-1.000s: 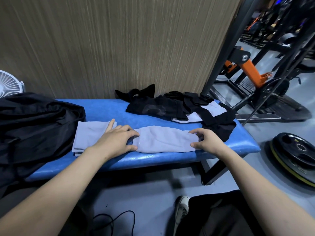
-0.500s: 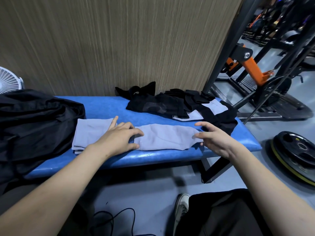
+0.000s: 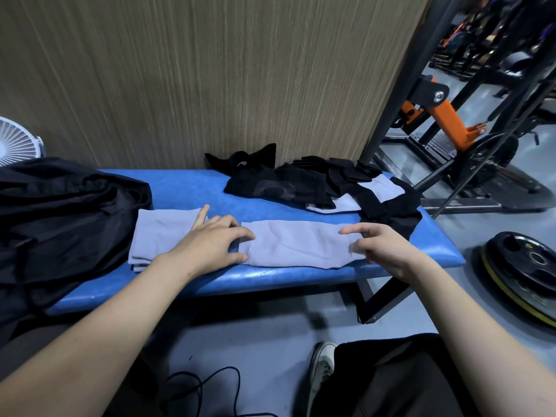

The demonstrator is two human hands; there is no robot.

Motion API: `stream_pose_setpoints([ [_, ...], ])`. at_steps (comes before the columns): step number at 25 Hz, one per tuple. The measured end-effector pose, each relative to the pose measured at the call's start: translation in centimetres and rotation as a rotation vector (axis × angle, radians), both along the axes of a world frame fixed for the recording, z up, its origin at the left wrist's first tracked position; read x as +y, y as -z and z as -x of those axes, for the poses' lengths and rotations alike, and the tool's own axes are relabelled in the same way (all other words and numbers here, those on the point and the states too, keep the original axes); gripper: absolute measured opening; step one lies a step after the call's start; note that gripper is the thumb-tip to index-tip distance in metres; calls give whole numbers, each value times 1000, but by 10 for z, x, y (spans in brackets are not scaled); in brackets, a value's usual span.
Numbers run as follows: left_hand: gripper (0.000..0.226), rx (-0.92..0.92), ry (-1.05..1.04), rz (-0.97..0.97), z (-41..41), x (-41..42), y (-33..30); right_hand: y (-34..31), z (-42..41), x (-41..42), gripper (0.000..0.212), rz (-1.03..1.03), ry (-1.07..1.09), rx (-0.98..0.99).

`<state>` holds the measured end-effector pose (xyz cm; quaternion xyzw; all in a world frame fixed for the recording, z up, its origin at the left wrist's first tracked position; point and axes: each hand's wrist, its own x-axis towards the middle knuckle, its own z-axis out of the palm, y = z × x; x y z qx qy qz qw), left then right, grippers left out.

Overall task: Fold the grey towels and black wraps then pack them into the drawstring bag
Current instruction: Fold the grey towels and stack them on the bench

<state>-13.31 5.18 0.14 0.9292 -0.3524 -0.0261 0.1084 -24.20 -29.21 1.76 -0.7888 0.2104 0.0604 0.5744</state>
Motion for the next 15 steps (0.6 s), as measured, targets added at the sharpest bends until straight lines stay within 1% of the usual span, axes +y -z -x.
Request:
stream_pose_setpoints([
  [1, 46, -2, 1, 2, 0, 0, 0, 0, 0, 1, 35, 91, 14, -35],
  [2, 46, -9, 4, 1, 0, 0, 1, -1, 0, 1, 35, 137, 28, -68],
  [6, 45, -44, 21, 12, 1, -3, 3, -5, 2, 2, 32, 262, 59, -160],
  [7, 45, -52, 31, 17, 2, -4, 3, -7, 2, 3, 32, 262, 61, -187],
  [12, 48, -50, 55, 33, 6, -15, 3, -18, -2, 21, 32, 32, 100, -346],
  [15, 47, -43, 56, 39, 6, -17, 4, -22, -10, 40, 33, -27, 68, -374],
])
